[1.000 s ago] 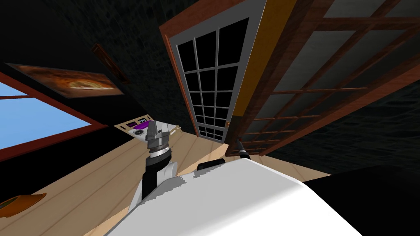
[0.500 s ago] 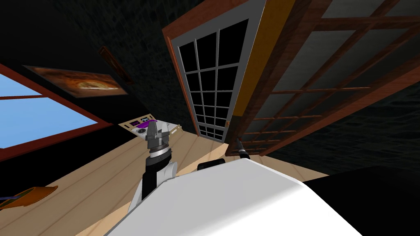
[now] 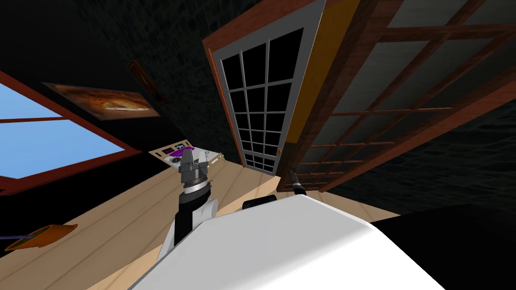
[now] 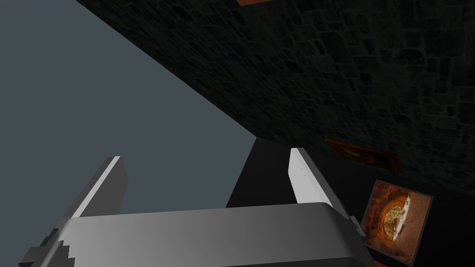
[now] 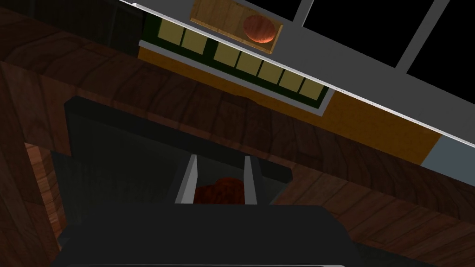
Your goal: Pull the door open
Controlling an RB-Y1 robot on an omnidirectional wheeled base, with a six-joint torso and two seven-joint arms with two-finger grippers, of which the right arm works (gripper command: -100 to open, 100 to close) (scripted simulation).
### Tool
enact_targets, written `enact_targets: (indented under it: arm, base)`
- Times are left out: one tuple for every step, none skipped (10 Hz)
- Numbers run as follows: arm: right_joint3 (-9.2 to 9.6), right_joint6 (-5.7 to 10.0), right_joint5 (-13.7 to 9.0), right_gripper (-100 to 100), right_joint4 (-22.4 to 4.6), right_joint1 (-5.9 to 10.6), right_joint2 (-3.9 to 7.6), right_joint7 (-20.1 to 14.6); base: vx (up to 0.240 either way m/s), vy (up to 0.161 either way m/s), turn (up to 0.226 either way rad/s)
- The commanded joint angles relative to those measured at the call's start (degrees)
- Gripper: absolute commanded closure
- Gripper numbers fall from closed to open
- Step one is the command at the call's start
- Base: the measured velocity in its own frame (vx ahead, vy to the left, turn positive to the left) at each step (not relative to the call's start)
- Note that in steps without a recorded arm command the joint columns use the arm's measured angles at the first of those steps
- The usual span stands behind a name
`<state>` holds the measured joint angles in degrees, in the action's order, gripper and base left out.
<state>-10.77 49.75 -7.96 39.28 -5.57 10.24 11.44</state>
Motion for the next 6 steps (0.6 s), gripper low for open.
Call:
enact_targets:
  arm:
    - [-0.43,-0.11,-1.0,100,0.1,-0.6,1.02,-2.5]
    - [0.12,-0.08,-1.6,100,0.0,-0.35,1.16,-4.0]
    - [0.12,-0.08,-1.6,100,0.0,-0.35,1.16,-4.8]
    - [0.67,-0.04,-2.1,100,-0.1,-0.11,1.31,-6.9]
    - [1.22,-0.01,-2.7,100,-0.2,0.14,1.46,-8.5]
    - [1.22,-0.01,-2.7,100,-0.2,0.14,1.46,-9.5]
  base:
    - [-0.021,-0.008,0.037]
    - [-0.042,-0.024,0.073]
    - [-0.035,-0.026,0.035]
    - [-0.036,-0.025,0.05]
    - [-0.048,-0.025,0.074]
    - [-0.031,-0.016,0.013]
